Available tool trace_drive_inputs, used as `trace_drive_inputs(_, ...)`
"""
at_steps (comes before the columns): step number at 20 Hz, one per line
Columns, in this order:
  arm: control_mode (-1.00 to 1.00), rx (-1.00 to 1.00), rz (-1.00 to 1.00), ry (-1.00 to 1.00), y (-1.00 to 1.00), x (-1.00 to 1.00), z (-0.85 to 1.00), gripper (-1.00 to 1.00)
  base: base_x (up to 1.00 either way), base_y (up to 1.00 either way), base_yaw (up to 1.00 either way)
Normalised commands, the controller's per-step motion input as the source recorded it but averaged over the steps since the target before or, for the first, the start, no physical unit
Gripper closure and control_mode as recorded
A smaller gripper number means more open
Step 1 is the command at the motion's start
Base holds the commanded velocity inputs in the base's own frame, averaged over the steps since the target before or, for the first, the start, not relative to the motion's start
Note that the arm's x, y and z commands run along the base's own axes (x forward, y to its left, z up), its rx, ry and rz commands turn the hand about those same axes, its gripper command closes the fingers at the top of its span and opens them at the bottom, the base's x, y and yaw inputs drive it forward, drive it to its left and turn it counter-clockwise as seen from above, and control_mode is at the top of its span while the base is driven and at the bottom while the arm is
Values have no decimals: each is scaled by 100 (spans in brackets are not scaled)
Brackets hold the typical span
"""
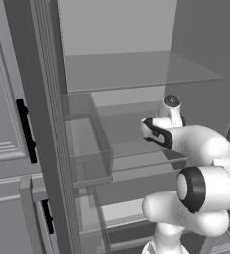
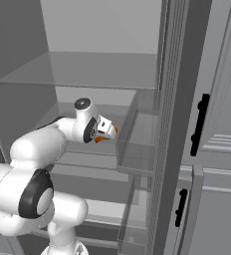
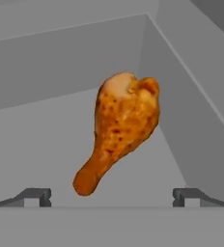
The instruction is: Place one lemon and one chicken drumstick in each tupperware on the nearby counter, to pack two identical lunches.
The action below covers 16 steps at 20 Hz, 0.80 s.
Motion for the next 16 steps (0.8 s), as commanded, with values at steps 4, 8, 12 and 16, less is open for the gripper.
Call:
trace_drive_inputs(4,-100,1,-1,7,0,46,-31,-100,0,0,0)
trace_drive_inputs(8,-100,0,-1,8,0,53,-19,-100,0,0,0)
trace_drive_inputs(12,-100,0,-4,4,1,50,-27,-100,0,0,0)
trace_drive_inputs(16,-100,1,-8,3,-2,23,-32,-100,0,0,0)
